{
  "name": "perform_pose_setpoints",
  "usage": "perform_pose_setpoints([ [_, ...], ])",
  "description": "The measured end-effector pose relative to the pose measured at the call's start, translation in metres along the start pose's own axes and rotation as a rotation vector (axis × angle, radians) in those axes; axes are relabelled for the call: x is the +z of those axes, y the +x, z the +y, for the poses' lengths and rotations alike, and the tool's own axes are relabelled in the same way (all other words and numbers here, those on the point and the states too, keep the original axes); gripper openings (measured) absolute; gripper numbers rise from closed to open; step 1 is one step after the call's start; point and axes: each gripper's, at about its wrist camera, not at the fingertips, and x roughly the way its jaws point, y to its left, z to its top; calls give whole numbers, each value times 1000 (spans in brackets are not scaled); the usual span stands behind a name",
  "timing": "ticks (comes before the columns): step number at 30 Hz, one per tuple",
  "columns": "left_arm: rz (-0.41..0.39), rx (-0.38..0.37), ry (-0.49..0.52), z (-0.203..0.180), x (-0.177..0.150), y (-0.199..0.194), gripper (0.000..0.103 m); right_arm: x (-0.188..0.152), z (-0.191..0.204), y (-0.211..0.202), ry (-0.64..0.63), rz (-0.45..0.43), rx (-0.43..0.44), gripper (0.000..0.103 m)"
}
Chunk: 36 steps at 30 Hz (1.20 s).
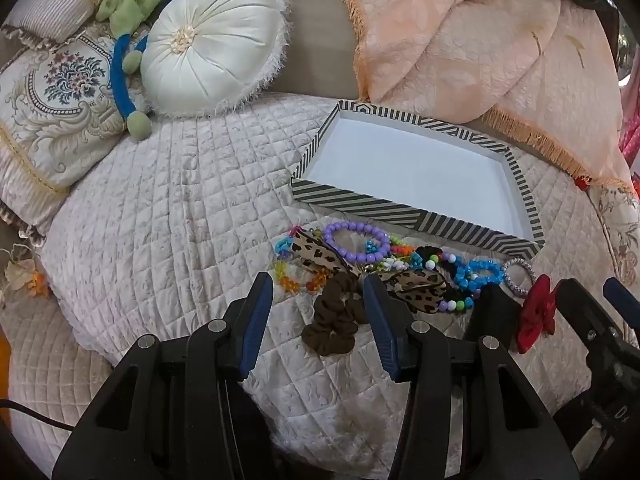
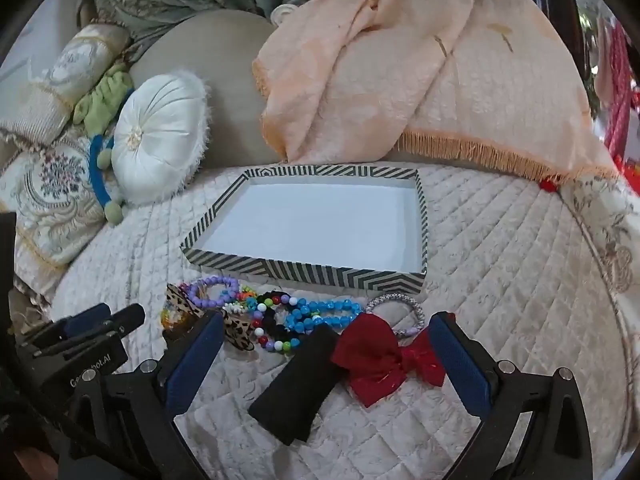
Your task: Organize jewelry
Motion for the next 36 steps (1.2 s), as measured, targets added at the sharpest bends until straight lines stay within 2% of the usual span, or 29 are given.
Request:
perform_pose_setpoints([
  [4,4,2,4,0,-1,0,47,3,-9,-3,9,17,19,102],
  [8,-2,1,-6,2,-2,0,47,1,3,-4,0,26,16,102],
  [18,-3,1,-2,3,-3,-1,47,-2,7,-4,-15,-18,-15,102],
  [24,-2,2,-2,2,-3,-1,47,-1,2,-3,30,16,20,102],
  [27,-3,1,0,2,-3,-1,47,0,4,-3,18,39,8,102],
  [36,-3,2,1,3,-3,-1,47,0,7,-4,-29,27,-27,102],
])
